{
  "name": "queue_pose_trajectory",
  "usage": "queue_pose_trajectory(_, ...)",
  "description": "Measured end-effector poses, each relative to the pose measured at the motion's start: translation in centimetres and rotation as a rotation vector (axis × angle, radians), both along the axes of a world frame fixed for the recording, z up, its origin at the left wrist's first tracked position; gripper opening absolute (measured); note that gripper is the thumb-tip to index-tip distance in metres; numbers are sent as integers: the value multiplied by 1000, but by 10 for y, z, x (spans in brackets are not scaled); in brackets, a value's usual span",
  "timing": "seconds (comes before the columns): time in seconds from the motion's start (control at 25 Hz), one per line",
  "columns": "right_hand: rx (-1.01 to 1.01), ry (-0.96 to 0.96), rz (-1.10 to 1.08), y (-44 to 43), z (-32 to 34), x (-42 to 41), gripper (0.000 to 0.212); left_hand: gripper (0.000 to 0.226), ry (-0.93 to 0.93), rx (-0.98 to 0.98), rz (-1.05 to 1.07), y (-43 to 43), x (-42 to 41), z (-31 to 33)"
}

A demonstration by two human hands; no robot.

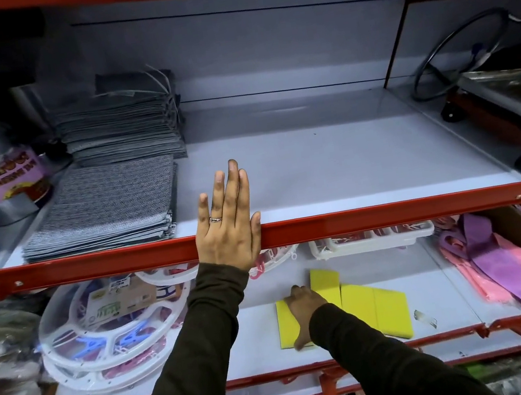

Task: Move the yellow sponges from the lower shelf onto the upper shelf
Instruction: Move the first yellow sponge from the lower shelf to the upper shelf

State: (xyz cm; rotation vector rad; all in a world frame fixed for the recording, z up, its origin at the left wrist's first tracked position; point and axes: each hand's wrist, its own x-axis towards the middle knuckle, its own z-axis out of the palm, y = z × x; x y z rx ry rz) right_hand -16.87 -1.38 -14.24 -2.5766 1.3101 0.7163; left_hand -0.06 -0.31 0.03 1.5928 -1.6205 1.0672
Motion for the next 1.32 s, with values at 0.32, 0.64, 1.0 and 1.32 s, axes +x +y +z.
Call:
queue_pose_trajectory(0.32, -61, -88, 32, 35, 21, -18, 98, 61, 41, 9, -23, 3, -2, 3)
queue_pose_trajectory(0.64, -176, -376, 27, 64, 180, -30, 99, 61, 81, 37, -36, 9, -3, 7)
queue_pose_trajectory(1.0, -398, -480, 16, -3, 325, -41, 102, 57, 109, 26, -11, 8, -5, 10)
queue_pose_trajectory(1.32, -185, -194, -17, -68, 290, 15, 101, 60, 90, 9, -17, 5, -3, 6)
